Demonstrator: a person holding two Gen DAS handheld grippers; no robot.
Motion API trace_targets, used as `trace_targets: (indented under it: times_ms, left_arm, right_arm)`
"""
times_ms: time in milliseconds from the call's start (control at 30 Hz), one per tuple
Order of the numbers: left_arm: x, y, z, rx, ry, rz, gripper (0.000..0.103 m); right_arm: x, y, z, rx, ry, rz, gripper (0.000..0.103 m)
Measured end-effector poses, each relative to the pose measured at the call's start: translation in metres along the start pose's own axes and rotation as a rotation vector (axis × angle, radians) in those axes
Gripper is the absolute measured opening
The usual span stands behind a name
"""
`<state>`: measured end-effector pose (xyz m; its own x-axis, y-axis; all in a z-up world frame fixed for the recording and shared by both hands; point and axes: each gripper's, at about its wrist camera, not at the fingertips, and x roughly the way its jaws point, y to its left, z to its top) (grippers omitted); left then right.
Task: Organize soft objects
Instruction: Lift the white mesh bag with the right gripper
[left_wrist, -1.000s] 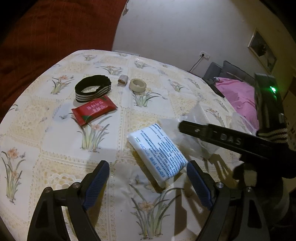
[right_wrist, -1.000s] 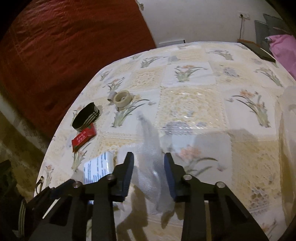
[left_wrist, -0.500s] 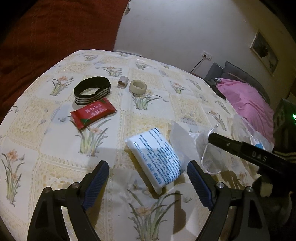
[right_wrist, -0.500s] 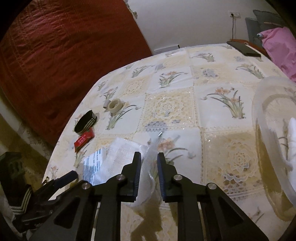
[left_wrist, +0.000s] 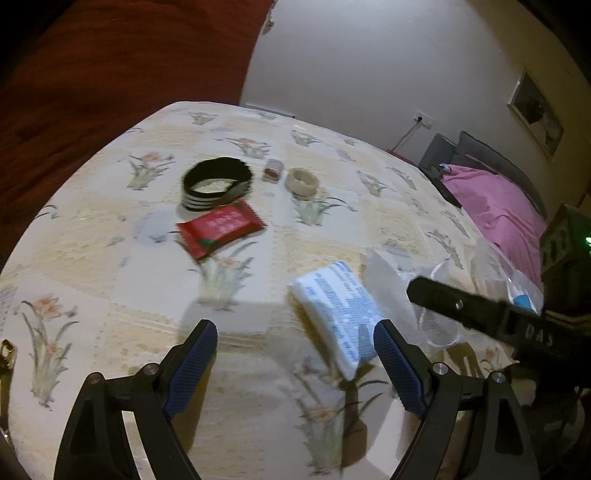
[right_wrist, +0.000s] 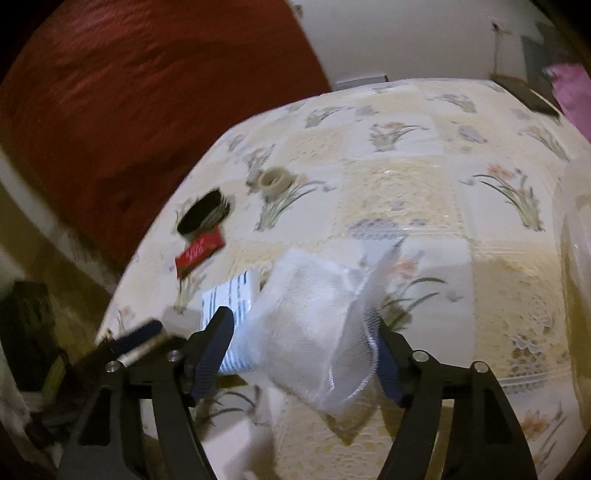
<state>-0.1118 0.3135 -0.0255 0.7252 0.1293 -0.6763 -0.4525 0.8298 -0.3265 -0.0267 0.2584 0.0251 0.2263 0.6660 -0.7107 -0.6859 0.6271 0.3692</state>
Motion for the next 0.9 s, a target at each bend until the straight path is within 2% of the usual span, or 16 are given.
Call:
trace_targets:
  times_ms: [267, 367, 467, 500, 533, 667, 900]
  left_arm:
    - [-0.009, 0.025, 0.003, -0.049, -0.025, 0.04, 0.09]
    - [-0.009, 0.024, 0.003, -0.045, -0.023, 0.036, 0.09]
    - [-0.007, 0.022, 0.003, -0.039, -0.019, 0.028, 0.09]
    - [-0.007, 0.021, 0.003, -0.037, -0.017, 0.026, 0.09]
    - [-0.006, 0.02, 0.003, -0.035, -0.015, 0.024, 0.09]
    - [-0.003, 0.014, 0.003, -0.029, -0.008, 0.014, 0.09]
    - [0.0, -0.002, 0.003, -0.001, 0.002, -0.005, 0.09]
  right_arm:
    - [0.015, 0.026, -0.01, -0.168, 0.02, -0.12, 0.081]
    - [0.013, 0.021, -0.011, -0.164, 0.013, -0.123, 0.08]
    - [0.008, 0.01, -0.012, -0.148, -0.001, -0.169, 0.079]
    - [0.006, 0.006, -0.012, -0.143, -0.005, -0.177, 0.075]
    - [0.004, 0.003, -0.012, -0.142, -0.01, -0.187, 0.063]
    - [-0.003, -0.007, -0.014, -0.153, -0.026, -0.225, 0.038]
    - [-0.012, -0.018, -0.017, -0.133, -0.054, -0.217, 0.024]
